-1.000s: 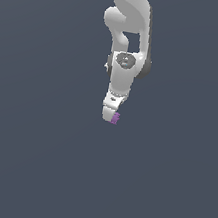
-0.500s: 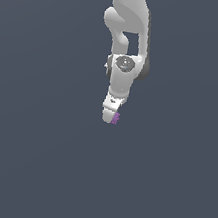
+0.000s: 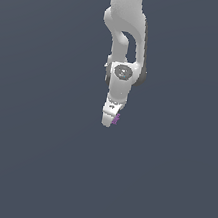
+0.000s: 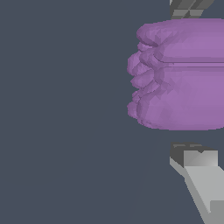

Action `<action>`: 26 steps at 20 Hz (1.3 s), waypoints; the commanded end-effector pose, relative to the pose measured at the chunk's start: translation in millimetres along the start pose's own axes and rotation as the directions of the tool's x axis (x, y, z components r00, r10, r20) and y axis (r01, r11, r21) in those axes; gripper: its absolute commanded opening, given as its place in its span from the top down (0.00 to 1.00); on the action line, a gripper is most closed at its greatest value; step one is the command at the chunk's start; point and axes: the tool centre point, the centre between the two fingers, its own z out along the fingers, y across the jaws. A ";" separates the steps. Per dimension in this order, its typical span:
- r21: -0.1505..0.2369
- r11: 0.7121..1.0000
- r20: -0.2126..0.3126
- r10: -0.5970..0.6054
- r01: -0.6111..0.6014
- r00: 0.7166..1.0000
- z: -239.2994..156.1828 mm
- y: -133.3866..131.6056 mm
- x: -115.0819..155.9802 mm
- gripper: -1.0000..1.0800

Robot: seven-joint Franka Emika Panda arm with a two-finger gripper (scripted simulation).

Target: Pick up the object and move it to a goal position.

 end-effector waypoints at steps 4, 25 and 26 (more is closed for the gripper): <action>-0.001 1.000 0.000 0.000 0.000 1.000 2.4 0.5 0.0 1.00; -0.003 1.000 -0.002 0.000 0.000 1.000 -27.8 40.0 -31.2 1.00; -0.003 1.000 -0.002 0.000 0.000 1.000 -32.3 46.0 -36.0 1.00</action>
